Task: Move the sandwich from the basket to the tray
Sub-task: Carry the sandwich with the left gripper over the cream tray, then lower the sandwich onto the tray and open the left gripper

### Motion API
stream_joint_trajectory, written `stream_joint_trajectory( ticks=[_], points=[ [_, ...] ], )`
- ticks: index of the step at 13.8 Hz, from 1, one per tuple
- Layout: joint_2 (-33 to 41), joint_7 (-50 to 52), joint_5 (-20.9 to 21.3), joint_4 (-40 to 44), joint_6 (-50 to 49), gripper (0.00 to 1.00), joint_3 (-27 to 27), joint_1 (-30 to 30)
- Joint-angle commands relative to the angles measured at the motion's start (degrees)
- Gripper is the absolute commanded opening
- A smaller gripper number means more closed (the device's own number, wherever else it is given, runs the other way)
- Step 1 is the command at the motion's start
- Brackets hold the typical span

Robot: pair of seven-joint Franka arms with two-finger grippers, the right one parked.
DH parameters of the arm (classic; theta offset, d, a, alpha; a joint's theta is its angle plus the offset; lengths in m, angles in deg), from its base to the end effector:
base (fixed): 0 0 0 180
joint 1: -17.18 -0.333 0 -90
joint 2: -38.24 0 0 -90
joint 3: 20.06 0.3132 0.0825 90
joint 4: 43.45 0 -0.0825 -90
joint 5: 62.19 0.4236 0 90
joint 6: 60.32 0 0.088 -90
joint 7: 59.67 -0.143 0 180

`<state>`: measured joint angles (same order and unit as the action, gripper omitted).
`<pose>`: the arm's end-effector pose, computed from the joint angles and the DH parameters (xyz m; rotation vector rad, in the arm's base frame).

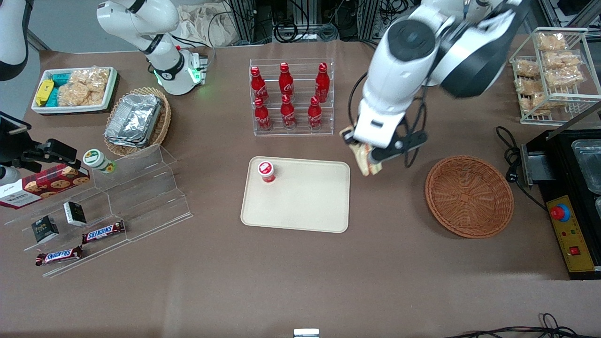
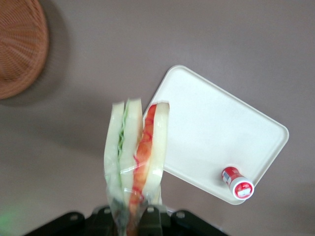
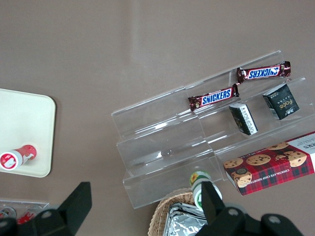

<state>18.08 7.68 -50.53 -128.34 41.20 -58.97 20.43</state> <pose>0.5586 -0.4038 0.4648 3.0450 0.6689 -0.0085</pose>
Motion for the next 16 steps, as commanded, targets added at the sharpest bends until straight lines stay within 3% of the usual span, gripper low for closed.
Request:
stream_joint_trajectory(
  ticks=[1, 6, 12, 15, 16],
  points=[
    [-10.5, 7.6, 7.0, 2.2, 4.9, 0.12, -0.3, 3.5],
    [-20.7, 12.7, 14.6, 2.2, 14.7, 0.14, 0.1, 4.4],
    [-26.9, 12.9, 15.8, 2.1, 19.2, 0.17, 2.2, 6.0],
    [-27.1, 13.3, 15.5, 2.2, 21.5, 0.32, 5.6, 8.7],
    [-27.2, 13.4, 15.3, 2.2, 21.6, 0.58, 5.6, 8.7]
  ],
)
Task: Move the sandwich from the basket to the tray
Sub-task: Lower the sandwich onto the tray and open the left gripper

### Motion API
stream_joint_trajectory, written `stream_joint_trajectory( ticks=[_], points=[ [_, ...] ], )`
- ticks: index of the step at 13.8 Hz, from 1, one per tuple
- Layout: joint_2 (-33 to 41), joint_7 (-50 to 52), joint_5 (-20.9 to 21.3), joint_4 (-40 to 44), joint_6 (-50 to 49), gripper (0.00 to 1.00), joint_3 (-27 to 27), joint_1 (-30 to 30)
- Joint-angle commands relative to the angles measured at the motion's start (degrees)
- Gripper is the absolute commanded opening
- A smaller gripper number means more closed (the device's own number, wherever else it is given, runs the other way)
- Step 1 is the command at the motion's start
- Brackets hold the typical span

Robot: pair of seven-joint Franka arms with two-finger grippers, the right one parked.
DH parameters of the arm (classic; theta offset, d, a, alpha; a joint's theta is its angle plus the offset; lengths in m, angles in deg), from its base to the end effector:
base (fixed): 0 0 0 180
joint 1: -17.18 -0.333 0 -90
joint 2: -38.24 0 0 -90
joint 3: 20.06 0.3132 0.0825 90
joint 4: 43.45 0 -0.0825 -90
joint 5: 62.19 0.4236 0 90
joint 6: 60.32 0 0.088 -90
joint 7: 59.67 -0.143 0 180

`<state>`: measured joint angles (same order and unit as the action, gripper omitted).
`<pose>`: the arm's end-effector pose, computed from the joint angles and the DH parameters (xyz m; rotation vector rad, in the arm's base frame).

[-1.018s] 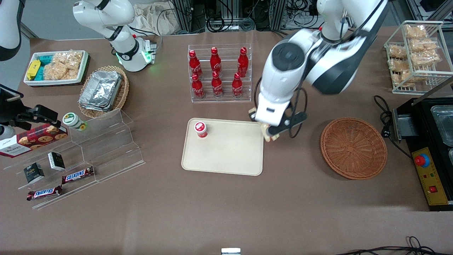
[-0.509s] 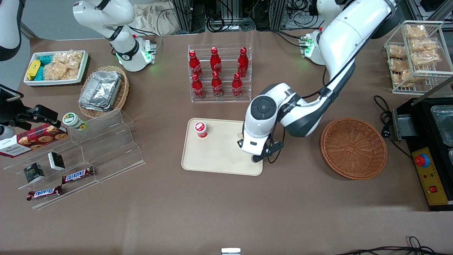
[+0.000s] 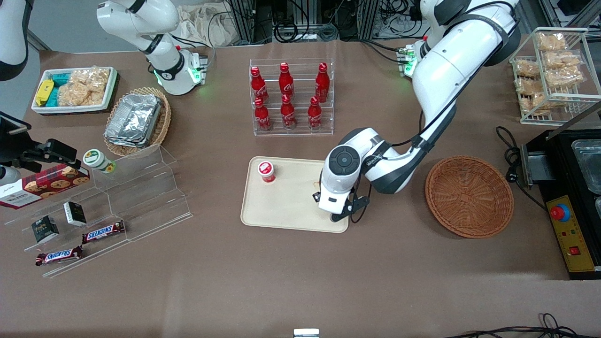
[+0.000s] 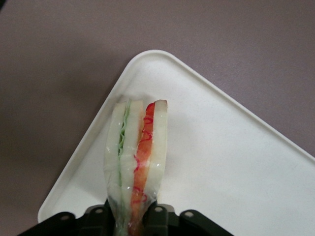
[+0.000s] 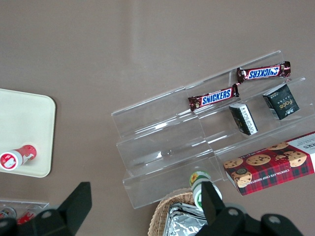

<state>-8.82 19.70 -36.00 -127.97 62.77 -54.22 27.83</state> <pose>0.5888 -0.4575 0.1872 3.0165 0.7748 -0.0563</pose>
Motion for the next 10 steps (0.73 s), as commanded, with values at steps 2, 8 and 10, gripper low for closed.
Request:
stream_joint_trajectory(
  ticks=[2, 8, 10],
  points=[
    [-0.1, 1.5, 0.9, 1.8, 0.0, 0.91, 0.8, 1.3],
    [12.1, 8.9, 0.9, 1.6, -7.2, 1.0, 0.9, -0.4],
    [17.1, 9.1, 0.1, 1.5, -10.7, 1.0, 0.8, -2.6]
  ],
)
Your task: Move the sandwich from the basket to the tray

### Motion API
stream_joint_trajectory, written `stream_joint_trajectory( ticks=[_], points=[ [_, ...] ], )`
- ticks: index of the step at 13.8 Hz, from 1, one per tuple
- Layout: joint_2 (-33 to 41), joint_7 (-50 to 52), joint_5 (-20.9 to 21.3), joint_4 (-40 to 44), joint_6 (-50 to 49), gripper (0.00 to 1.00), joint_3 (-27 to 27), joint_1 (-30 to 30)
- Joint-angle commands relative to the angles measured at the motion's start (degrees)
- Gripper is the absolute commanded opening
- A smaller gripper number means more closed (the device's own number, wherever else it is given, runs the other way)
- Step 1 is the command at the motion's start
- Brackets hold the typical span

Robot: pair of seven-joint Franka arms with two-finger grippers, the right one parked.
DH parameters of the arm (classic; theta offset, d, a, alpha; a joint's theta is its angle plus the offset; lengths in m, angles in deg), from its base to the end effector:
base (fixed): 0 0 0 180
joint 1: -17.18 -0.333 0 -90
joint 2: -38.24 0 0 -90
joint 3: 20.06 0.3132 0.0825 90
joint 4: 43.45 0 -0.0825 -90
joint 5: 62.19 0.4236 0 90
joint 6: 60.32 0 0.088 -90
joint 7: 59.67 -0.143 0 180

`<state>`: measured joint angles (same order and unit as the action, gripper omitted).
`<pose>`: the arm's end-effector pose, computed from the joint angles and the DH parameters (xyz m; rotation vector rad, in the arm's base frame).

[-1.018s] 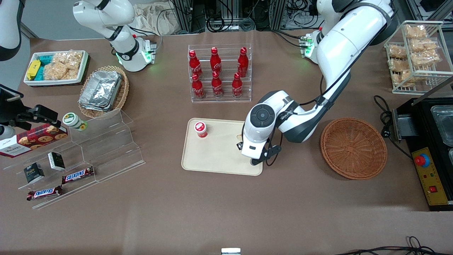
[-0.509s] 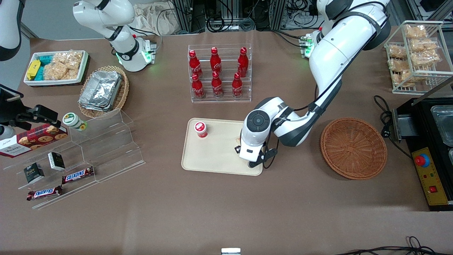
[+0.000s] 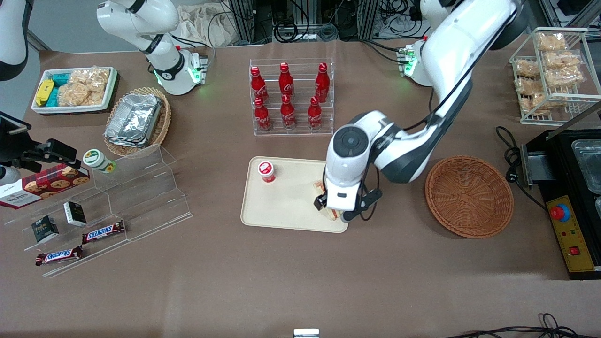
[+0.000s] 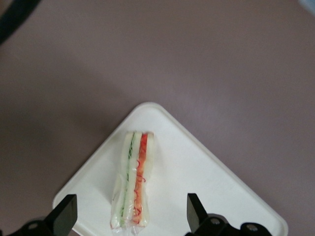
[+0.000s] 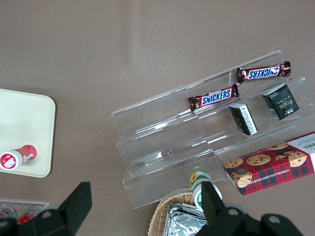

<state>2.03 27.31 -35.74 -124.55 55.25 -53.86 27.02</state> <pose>0.6195 -0.4347 0.3294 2.9268 1.0288 0.1811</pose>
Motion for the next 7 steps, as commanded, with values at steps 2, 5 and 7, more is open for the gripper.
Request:
stream_joint_trajectory(
  ticks=[2, 5, 7],
  points=[
    [10.1, 1.0, -1.0, -2.0, -6.3, 1.0, 0.3, -4.2],
    [16.0, -7.3, -5.6, -3.1, -9.0, 1.0, 0.2, -9.0],
    [19.7, -17.2, -10.7, -3.1, -13.5, 1.0, 0.4, -12.7]
  ],
)
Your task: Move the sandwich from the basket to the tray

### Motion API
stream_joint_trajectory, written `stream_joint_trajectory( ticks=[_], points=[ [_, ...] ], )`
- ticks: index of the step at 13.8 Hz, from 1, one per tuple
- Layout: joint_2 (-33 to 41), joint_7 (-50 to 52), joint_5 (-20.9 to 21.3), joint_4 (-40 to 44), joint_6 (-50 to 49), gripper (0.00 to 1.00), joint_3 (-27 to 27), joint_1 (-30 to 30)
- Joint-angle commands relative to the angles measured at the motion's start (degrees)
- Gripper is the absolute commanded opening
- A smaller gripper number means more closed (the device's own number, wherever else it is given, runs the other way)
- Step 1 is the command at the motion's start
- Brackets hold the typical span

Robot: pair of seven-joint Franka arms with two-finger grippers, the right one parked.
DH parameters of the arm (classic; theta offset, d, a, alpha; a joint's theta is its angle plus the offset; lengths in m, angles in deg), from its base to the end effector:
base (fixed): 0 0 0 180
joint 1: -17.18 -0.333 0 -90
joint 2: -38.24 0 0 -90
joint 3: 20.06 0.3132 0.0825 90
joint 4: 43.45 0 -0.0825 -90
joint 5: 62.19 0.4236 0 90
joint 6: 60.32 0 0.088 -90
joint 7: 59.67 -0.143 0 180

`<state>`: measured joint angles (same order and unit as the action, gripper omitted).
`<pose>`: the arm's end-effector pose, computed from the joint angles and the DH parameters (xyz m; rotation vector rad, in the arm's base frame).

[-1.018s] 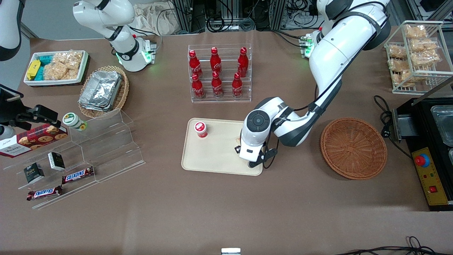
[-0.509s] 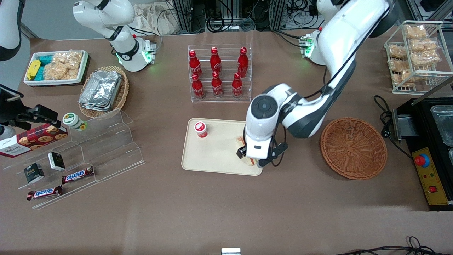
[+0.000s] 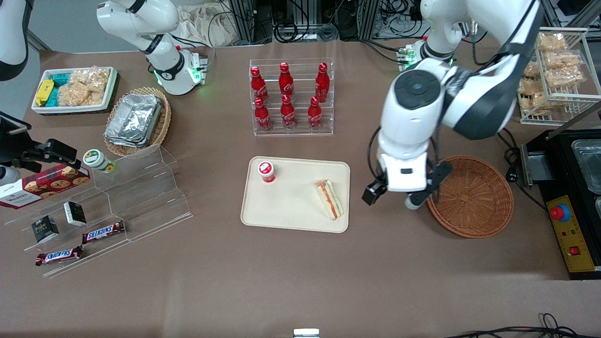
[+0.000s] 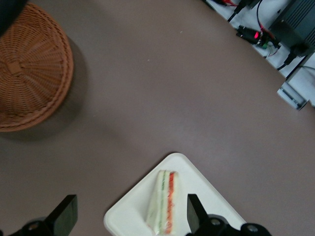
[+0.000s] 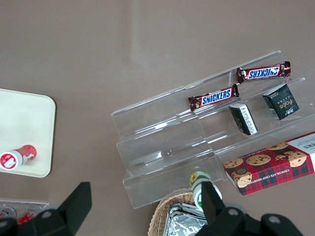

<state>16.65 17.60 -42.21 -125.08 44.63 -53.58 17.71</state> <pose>0.6376 -0.3187 0.4741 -2.9275 -1.1048 -0.2598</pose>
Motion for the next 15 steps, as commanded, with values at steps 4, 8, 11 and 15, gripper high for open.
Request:
stream_joint_trajectory(
  ticks=[4, 8, 11, 15],
  points=[
    [10.9, -26.7, -11.7, -3.5, -7.8, 1.0, 10.7, -2.4],
    [17.8, -44.8, -16.4, -10.5, -7.6, 1.0, 21.8, -0.7],
    [22.2, -54.5, -17.0, -15.5, -7.0, 1.0, 27.2, 0.3],
    [28.2, -64.4, -18.8, -21.7, -6.0, 1.0, 34.6, 2.9]
  ],
)
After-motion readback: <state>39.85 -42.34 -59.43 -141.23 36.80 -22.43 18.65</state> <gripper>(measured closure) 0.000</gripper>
